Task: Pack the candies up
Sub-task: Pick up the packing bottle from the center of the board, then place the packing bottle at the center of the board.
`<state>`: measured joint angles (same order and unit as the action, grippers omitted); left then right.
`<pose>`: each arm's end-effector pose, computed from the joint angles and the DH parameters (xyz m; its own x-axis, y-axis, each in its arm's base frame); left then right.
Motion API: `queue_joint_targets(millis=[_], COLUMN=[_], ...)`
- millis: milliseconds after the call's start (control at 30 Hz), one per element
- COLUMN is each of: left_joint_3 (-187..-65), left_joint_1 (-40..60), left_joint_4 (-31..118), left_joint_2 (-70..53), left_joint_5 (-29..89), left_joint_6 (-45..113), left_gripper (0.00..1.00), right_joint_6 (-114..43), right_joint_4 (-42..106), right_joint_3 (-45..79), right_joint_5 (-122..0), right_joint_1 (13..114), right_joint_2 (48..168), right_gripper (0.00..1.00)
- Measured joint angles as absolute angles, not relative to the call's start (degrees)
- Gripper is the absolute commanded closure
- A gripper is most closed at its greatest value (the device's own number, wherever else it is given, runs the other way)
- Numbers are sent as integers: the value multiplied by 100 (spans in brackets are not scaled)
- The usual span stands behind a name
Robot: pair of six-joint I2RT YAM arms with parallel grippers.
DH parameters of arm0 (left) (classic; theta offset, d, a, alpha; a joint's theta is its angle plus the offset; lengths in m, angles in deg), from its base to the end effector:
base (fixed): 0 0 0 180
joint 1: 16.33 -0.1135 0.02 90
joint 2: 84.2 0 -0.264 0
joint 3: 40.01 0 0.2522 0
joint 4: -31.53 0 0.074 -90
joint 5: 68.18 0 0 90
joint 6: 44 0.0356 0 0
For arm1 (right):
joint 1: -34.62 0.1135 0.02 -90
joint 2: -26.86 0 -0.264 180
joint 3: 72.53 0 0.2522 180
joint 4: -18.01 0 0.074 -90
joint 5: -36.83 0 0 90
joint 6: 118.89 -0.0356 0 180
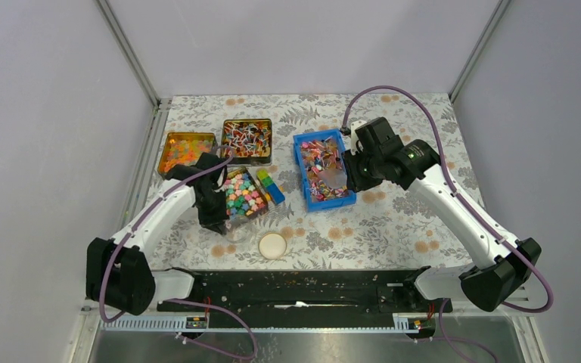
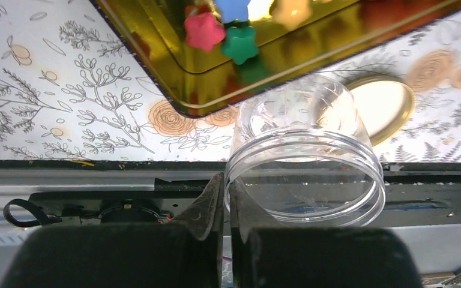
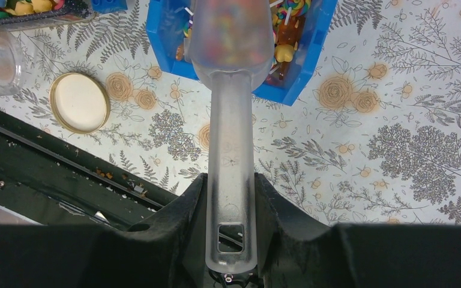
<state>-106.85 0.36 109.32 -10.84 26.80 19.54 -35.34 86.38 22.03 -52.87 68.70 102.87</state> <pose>0.1963 -0.0621 0.2289 -0.9845 -0.1682 -0.0503 -0.1612 0.9794 -0.1215 0.2204 0.1489 0.3662 -0.6914 -0.3322 -0.6416 -0.4829 0.8730 0.0685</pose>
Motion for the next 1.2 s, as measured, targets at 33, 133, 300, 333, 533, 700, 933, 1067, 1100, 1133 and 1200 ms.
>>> queue_joint_targets(millis=[33,133,300,333,533,700,933,1067,1100,1133,1200], left_joint_3=[-10764,-11070,-11590,-11724,-12366,-12952,-13404,-13417,-13420,-13422,-13422], left_joint_1=[49,178,753,919,1789,2348,2617,2672,2711,2742,2818], left_joint_4=[10959,10991,10946,10902,10600,10423,10318,10301,10301,10301,10305], left_joint_2=[-1114,-1173,-1029,-907,199,1104,1775,1819,1819,1819,1819], left_joint_5=[2699,2765,2789,2795,2784,2747,2638,2520,2448,2395,2288], left_joint_6=[1971,2033,2006,1993,1853,1825,1827,1858,1880,1906,1958], left_gripper=[100,100,100,100,100,100,100,93,85,80,75], right_joint_6=[-3534,-3534,-3537,-3539,-3602,-3631,-3642,-3637,-3635,-3633,-3622], right_joint_4=[8638,8638,8638,8638,8636,8634,8630,8632,8632,8634,8634], right_joint_3=[2203,2203,2203,2203,2201,2096,1899,1751,1709,1683,1639], right_joint_5=[-5276,-5270,-5254,-5252,-5224,-5208,-5211,-5217,-5224,-5230,-5235], right_joint_1=[6868,6868,6868,6868,6796,6707,6669,6669,6669,6669,6669], right_joint_2=[10289,10298,10304,10304,10298,10217,10084,10081,10081,10081,10081], right_gripper=[100,100,100,100,100,100,100,100,100,100,100])
